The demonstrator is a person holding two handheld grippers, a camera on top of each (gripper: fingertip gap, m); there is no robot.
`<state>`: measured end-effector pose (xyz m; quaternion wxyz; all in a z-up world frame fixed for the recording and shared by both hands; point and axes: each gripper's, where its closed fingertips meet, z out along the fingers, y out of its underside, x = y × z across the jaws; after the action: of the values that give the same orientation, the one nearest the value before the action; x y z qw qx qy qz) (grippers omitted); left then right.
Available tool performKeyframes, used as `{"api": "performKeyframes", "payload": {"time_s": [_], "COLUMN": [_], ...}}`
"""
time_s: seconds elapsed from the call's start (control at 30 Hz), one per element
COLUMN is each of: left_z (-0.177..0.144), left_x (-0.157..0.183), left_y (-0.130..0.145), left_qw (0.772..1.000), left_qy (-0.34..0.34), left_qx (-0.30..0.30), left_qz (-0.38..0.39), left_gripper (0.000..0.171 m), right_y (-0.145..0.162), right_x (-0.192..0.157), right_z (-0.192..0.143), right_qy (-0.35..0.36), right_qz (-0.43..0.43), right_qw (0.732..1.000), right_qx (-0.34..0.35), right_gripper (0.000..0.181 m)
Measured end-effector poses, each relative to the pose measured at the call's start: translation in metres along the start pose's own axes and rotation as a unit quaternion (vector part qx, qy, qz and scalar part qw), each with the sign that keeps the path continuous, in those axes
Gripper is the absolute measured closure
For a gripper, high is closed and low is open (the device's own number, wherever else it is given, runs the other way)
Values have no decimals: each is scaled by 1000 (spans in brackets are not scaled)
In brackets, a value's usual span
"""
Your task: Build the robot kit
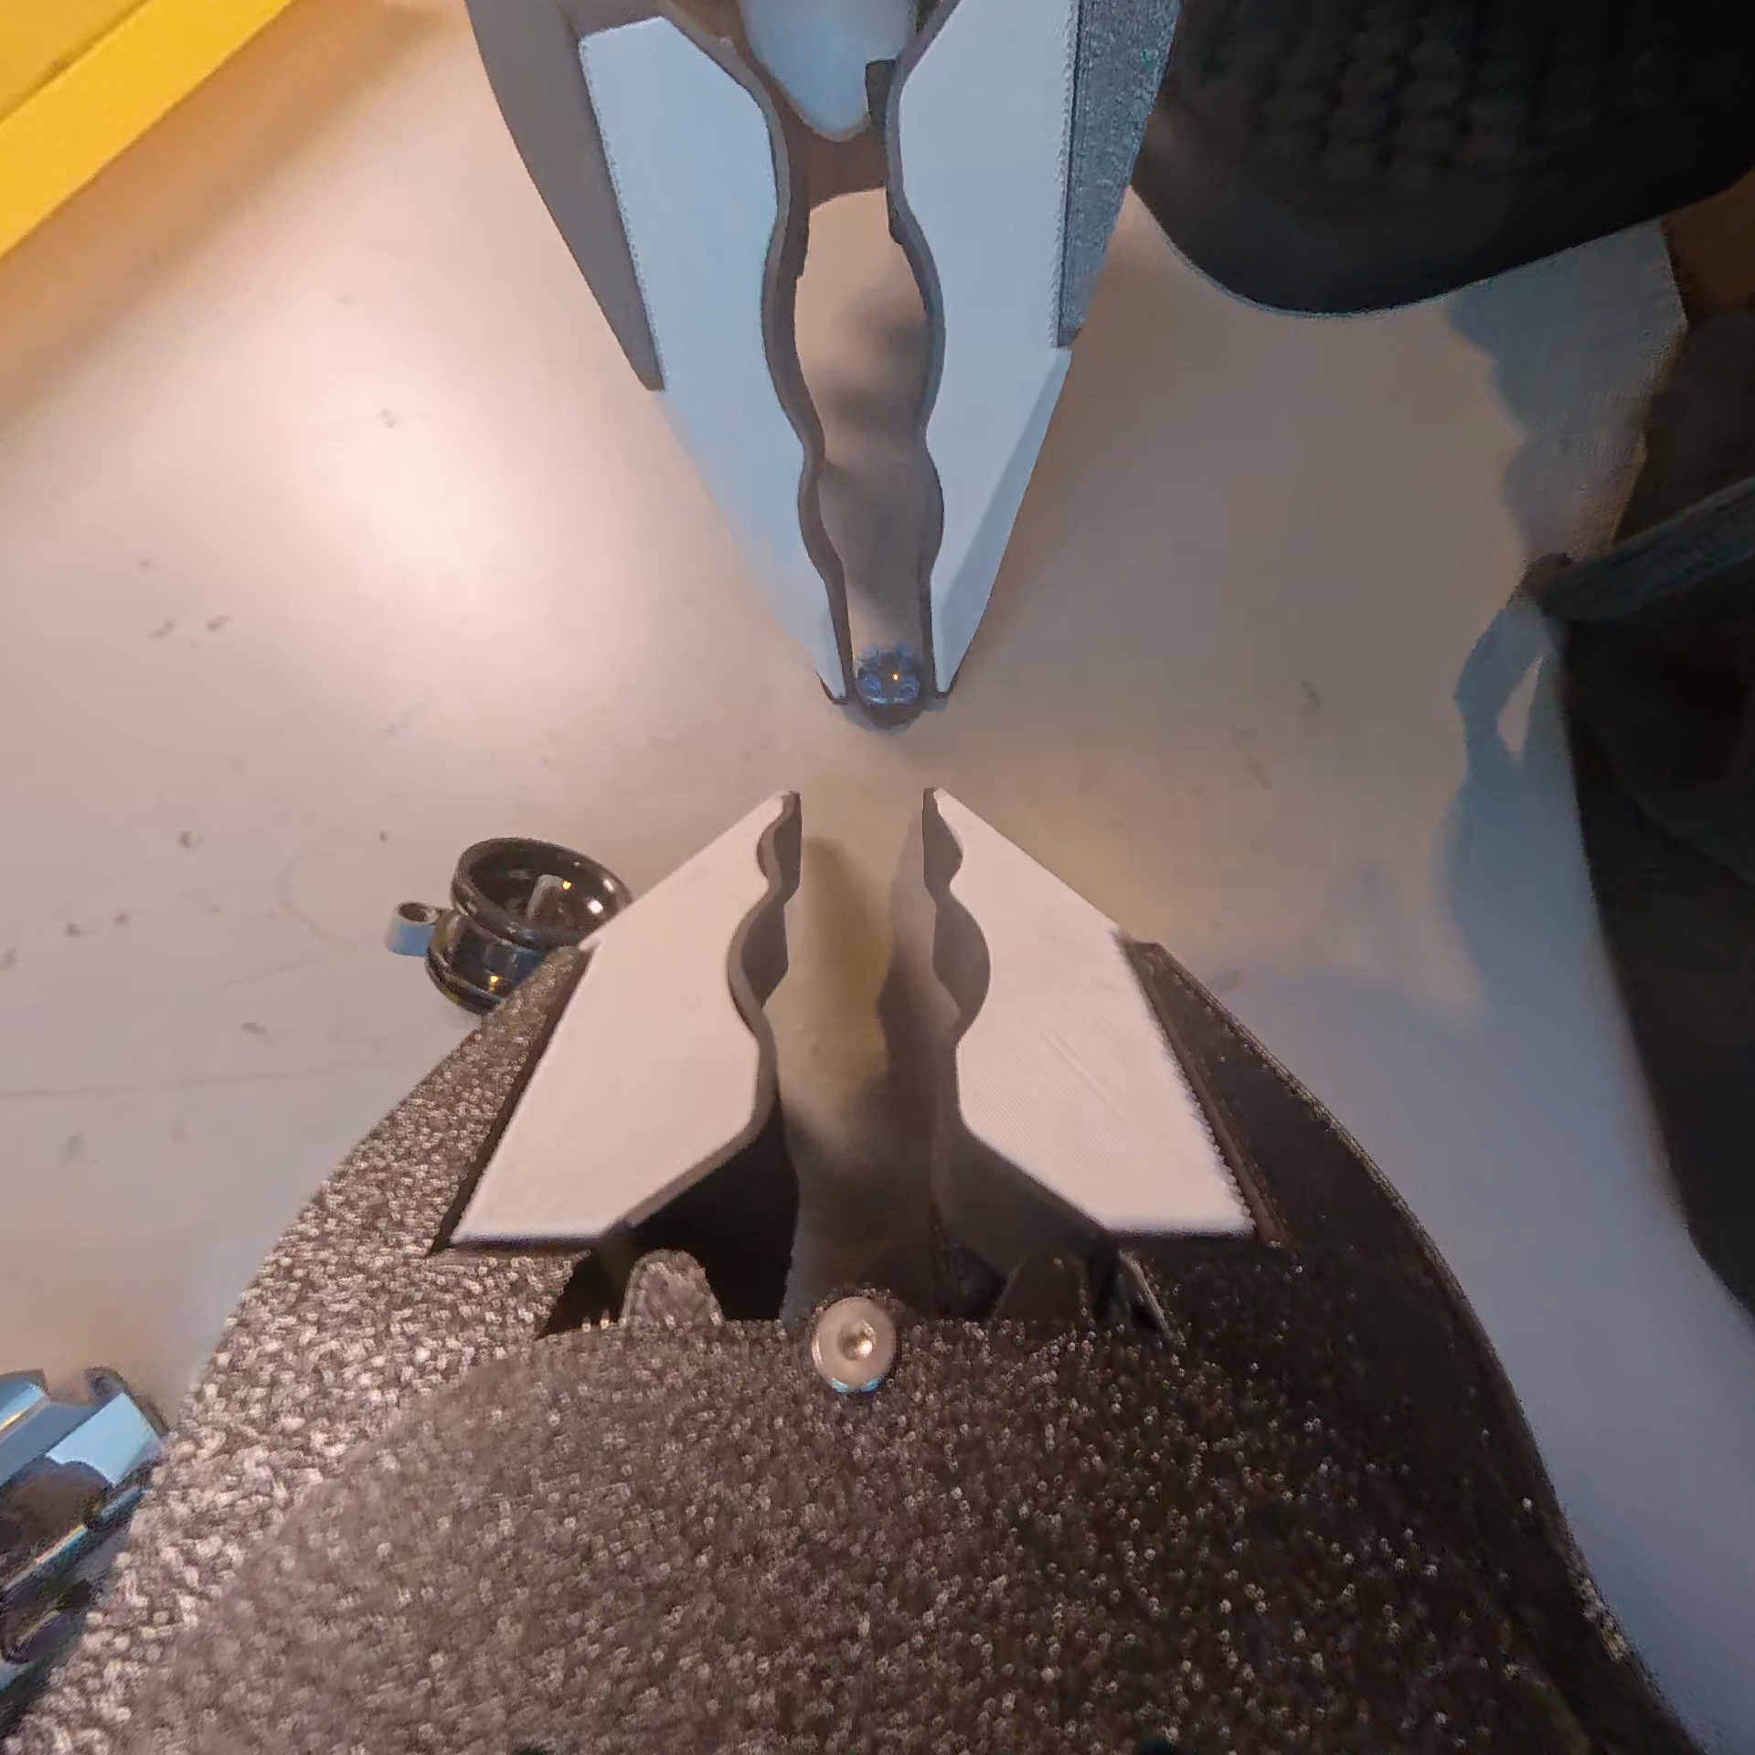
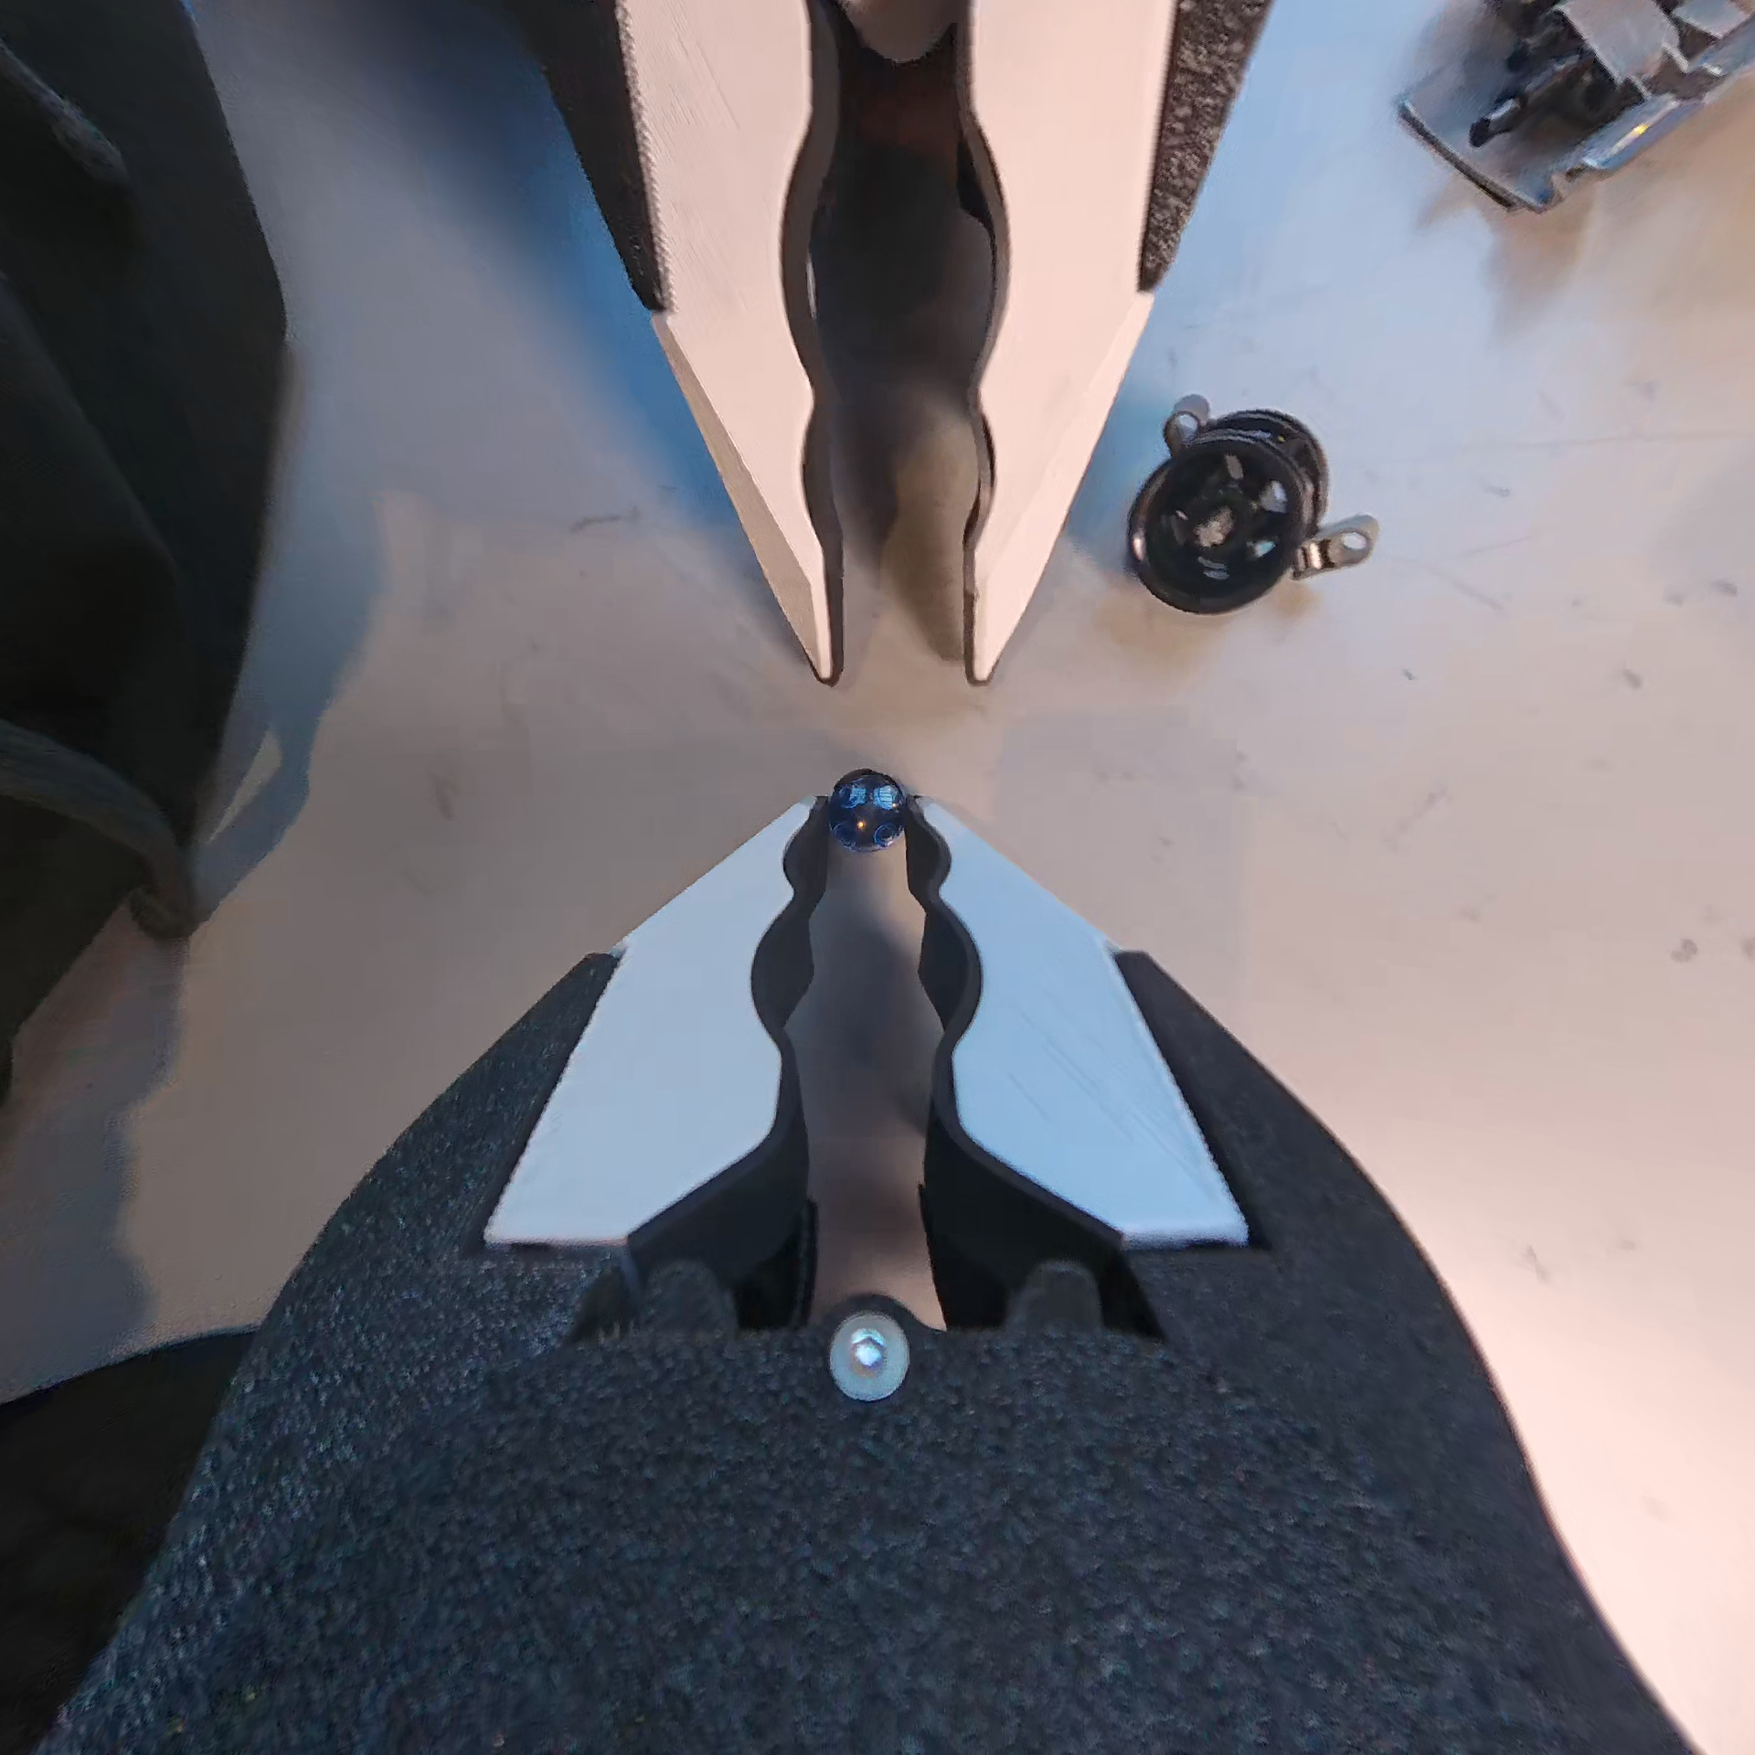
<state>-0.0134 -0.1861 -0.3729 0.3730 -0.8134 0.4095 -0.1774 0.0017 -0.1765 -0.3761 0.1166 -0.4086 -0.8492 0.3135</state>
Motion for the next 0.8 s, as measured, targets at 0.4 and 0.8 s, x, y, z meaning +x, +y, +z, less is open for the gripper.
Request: {"api": "performKeyframes", "payload": {"time_s": [0.4, 0.8], "left_z": [-12, -67], "left_x": [-1, -26], "left_y": [11, 3], "left_qw": [1000, 988], "left_qy": [8, -100], "left_qx": [-24, 99], "left_qz": [14, -57], "left_gripper": [147, 134], "right_y": [-7, -14], "right_x": [-3, -4], "right_z": [-2, -5], "right_qy": [27, 35], "right_qz": [19, 15], "right_qw": [999, 999], "right_qx": [-3, 22], "right_gripper": [161, 166]}}
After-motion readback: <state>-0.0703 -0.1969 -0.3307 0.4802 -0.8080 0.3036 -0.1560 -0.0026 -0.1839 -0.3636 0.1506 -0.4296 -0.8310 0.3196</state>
